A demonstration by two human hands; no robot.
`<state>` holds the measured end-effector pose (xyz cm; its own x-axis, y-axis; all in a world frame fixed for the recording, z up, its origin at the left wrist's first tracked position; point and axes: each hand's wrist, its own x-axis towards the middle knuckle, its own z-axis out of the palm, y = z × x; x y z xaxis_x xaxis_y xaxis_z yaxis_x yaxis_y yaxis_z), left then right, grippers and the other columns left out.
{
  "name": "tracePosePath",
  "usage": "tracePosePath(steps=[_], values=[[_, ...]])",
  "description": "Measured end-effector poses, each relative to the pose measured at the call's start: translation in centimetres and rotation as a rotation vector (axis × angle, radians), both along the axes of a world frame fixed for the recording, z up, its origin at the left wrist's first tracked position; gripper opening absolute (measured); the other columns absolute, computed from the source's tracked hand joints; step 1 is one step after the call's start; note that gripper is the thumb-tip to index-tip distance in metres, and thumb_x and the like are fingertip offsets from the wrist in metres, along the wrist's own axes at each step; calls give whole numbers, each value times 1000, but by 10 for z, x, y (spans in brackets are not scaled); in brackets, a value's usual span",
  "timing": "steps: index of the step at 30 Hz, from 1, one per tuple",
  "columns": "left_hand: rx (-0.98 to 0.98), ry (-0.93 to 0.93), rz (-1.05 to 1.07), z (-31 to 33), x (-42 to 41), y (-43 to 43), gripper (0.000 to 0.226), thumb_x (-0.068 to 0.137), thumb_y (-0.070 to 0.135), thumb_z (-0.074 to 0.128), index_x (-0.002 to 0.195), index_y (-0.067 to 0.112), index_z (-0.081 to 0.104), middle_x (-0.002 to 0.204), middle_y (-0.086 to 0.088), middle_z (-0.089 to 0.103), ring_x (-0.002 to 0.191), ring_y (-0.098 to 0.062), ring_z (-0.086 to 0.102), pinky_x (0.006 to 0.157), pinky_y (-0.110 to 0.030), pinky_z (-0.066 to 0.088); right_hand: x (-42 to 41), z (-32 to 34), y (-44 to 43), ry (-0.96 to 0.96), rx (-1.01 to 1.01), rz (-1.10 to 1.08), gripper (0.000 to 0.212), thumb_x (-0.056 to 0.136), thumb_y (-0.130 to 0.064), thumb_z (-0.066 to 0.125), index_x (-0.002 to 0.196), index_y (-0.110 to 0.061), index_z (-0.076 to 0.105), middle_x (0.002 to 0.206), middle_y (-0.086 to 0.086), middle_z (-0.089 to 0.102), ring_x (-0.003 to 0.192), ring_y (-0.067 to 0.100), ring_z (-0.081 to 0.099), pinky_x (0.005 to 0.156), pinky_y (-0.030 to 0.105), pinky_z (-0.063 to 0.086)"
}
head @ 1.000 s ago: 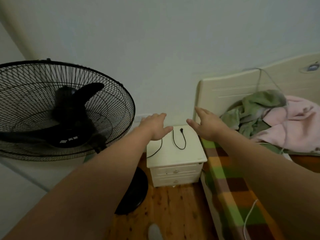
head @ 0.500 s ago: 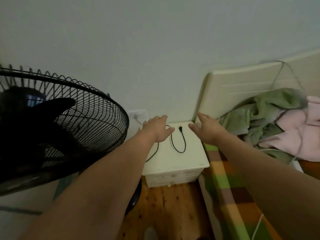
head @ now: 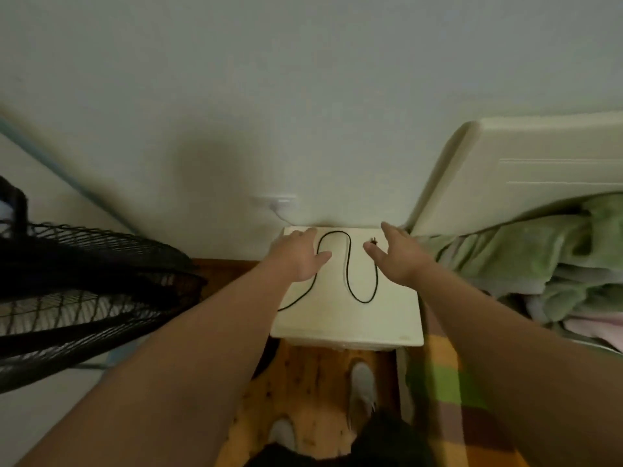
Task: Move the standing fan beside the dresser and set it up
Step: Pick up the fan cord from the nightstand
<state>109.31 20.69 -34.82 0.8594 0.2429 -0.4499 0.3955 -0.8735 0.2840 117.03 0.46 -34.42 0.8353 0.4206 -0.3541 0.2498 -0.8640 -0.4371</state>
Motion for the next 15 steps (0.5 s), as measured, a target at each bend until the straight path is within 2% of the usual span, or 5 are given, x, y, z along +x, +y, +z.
tracePosePath(steps=[6, 10, 14, 15], values=[[-60, 85, 85, -55, 28, -18, 73, 100, 55, 44, 157, 15, 23, 157, -14, 37, 141, -32, 39, 114, -47, 35, 38, -78, -6, 166, -13, 31, 75, 101, -52, 40, 158, -10, 15, 163, 14, 22, 149, 30, 24, 120, 40, 23], [-134, 218, 131, -110, 28, -23, 77, 100, 58, 42, 160, 19, 13, 162, -11, 28, 144, -31, 34, 119, -49, 27, 49, -130, -12, 274, -48, 32, 76, 102, -52, 39, 159, -10, 11, 165, 12, 17, 151, 27, 17, 121, 38, 17], [-188, 288, 165, -152, 30, -19, 78, 100, 58, 42, 160, 19, 12, 164, -11, 24, 146, -31, 30, 120, -49, 26, 54, -168, -13, 335, -90, 12, 74, 102, -51, 39, 159, -12, 11, 166, 11, 15, 151, 27, 17, 122, 39, 17], [-213, 301, 184, -183, 44, -12, 78, 100, 57, 43, 160, 19, 12, 164, -11, 24, 146, -30, 30, 120, -48, 26, 66, -197, -6, 352, -98, 3, 74, 102, -50, 40, 159, -12, 11, 166, 11, 15, 151, 27, 17, 122, 39, 17]])
